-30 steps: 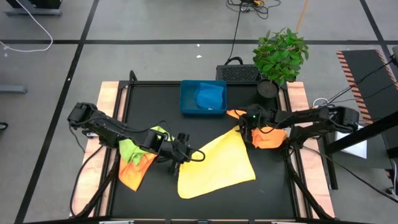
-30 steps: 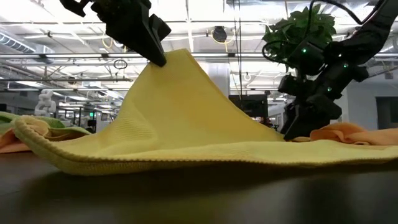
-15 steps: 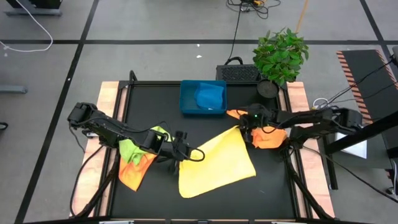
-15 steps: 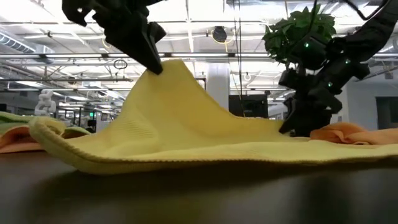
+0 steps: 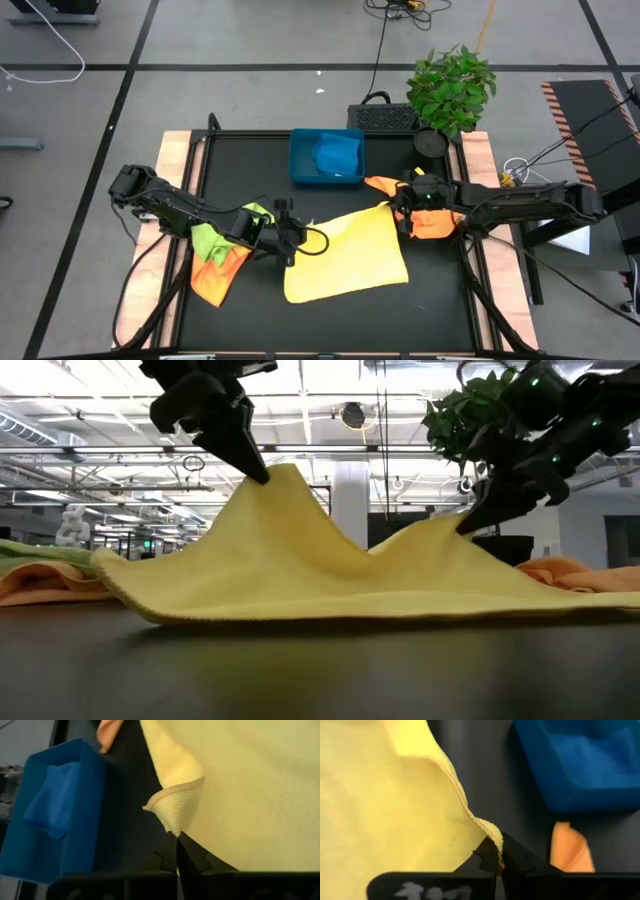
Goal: Fold microfiber towels
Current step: Fold the yellow microfiber cloth
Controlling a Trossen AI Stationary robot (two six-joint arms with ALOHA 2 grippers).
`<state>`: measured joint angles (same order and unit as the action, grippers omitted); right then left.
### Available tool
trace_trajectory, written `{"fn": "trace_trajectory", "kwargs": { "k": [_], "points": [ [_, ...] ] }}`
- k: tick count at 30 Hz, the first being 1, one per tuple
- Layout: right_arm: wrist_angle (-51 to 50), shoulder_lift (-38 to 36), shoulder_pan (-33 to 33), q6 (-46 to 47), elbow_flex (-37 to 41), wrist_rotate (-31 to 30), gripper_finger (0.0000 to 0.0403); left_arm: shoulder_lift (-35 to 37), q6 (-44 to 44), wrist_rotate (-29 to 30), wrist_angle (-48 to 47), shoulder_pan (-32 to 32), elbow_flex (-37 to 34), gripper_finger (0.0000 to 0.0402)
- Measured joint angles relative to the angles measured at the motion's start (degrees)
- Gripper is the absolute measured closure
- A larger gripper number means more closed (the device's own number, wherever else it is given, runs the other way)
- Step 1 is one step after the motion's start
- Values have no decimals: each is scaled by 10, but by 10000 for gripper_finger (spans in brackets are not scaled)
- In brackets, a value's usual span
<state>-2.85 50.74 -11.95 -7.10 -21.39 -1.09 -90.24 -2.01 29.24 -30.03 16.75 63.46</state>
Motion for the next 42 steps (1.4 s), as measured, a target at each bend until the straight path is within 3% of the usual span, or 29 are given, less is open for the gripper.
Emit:
{"fn": "trace_trajectory", "kwargs": {
  "k": [7, 14, 17, 21, 24, 31, 42],
  "points": [
    [-34, -34, 82, 26, 0, -97, 402, 0, -16, 42, -2, 15, -15, 401],
    [-43, -31, 176, 81, 0, -126, 403, 0, -57, 73, 26, 58, -63, 401],
    [-42, -29, 218, 107, 0, -140, 403, 0, -71, 92, 72, 79, -93, 401],
    [-45, -14, 285, 138, 0, -223, 403, -5, -75, 130, 190, 104, -146, 401],
    [-38, 2, 330, 164, 0, -244, 403, -8, -68, 148, 246, 123, -181, 401],
    [-16, 44, 419, 228, 0, -246, 403, -8, -95, 179, 304, 173, -213, 401],
    [-17, 131, 476, 320, 0, -242, 403, -61, -94, 179, 403, 227, -229, 401]
  ]
}}
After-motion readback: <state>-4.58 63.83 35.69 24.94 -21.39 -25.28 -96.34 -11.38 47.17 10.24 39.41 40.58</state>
